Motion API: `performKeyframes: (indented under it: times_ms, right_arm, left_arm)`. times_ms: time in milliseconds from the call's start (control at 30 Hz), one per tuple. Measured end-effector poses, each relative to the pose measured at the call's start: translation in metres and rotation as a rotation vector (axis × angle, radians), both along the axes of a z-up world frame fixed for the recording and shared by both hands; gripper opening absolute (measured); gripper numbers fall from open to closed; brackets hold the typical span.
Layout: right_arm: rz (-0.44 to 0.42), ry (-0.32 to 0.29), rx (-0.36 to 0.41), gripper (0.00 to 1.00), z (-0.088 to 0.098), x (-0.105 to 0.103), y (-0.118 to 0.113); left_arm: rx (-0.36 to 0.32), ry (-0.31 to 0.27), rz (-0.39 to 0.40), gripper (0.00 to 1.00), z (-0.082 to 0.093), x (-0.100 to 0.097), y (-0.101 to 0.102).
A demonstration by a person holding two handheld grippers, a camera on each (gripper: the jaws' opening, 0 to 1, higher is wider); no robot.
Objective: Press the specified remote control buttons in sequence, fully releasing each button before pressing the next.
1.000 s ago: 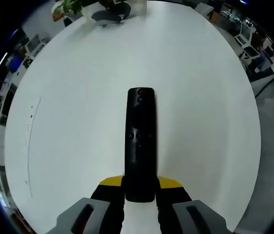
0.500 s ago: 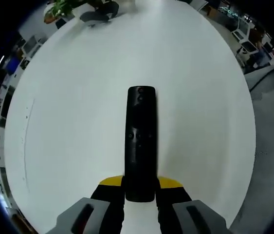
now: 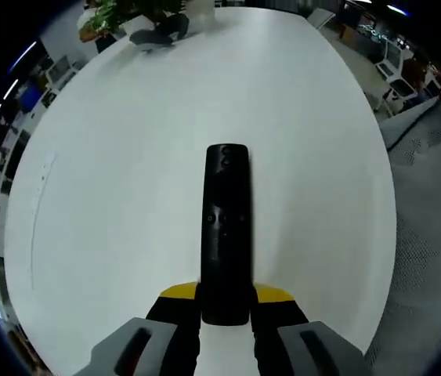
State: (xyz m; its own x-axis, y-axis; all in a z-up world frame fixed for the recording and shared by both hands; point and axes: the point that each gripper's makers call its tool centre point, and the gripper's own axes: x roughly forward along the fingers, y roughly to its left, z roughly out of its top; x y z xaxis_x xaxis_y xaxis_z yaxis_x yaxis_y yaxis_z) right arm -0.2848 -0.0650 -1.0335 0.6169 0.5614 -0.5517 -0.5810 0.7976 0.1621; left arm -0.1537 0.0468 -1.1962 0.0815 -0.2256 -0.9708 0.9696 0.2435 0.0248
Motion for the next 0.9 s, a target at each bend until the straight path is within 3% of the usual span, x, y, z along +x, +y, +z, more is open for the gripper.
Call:
performKeyframes:
  times_ms: [633, 900]
  right_arm:
    - [0.041, -0.030, -0.057, 0.00, -0.002, 0.006, 0.008]
    - [0.070, -0.017, -0.048, 0.00, -0.001, 0.012, 0.010]
  left_arm:
    - [-0.015, 0.005, 0.018, 0.22, 0.000, -0.041, -0.001]
    - [-0.009, 0.000, 0.013, 0.22, -0.001, -0.059, -0.003]
